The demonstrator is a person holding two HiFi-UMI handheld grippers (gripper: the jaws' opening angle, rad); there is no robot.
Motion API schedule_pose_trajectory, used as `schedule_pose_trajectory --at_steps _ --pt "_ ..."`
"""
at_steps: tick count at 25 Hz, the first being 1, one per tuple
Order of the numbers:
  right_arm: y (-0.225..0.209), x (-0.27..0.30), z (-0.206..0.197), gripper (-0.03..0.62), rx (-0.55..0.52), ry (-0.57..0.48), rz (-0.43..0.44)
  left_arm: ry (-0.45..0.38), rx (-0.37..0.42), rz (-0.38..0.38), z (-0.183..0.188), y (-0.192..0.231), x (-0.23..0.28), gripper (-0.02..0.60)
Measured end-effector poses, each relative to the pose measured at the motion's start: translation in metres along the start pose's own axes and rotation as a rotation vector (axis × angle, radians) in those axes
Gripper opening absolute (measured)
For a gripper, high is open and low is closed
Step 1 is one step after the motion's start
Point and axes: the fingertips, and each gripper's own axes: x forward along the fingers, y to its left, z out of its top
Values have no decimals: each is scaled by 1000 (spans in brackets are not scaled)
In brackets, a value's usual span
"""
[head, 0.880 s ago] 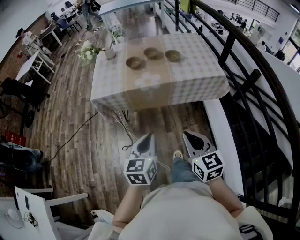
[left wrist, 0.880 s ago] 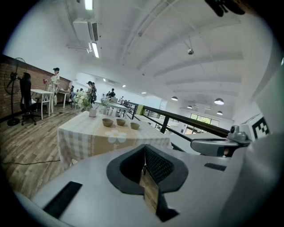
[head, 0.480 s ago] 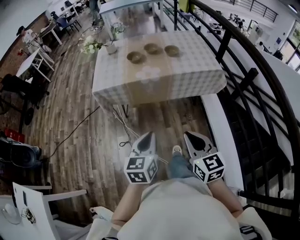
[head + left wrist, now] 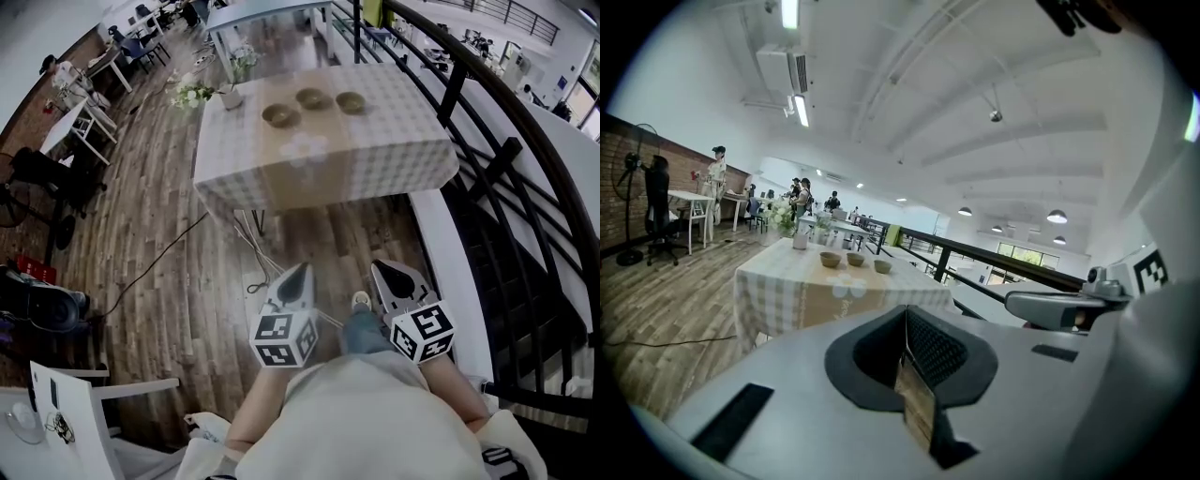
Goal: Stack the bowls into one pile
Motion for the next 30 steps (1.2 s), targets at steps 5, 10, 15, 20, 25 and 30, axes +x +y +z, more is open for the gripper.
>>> schedule_pose_trajectory --at_steps 5,10,15,20,25,30 --pt "4 6 -3 0 13 3 -1 8 0 -4 -2 7 0 5" --pt "1 12 -4 0 28 14 -1 21 2 1 -2 12 2 5" --pt "3 23 0 0 15 28 8 22 -11 7 3 22 5 5" --pt "0 38 8 0 -1 42 10 23 -21 12 10 32 13 5" --pt "-14 55 21 0 -14 49 25 18 -30 25 25 35 29 5" --pt "-28 71 33 0 -16 56 38 11 -44 49 39 40 43 5"
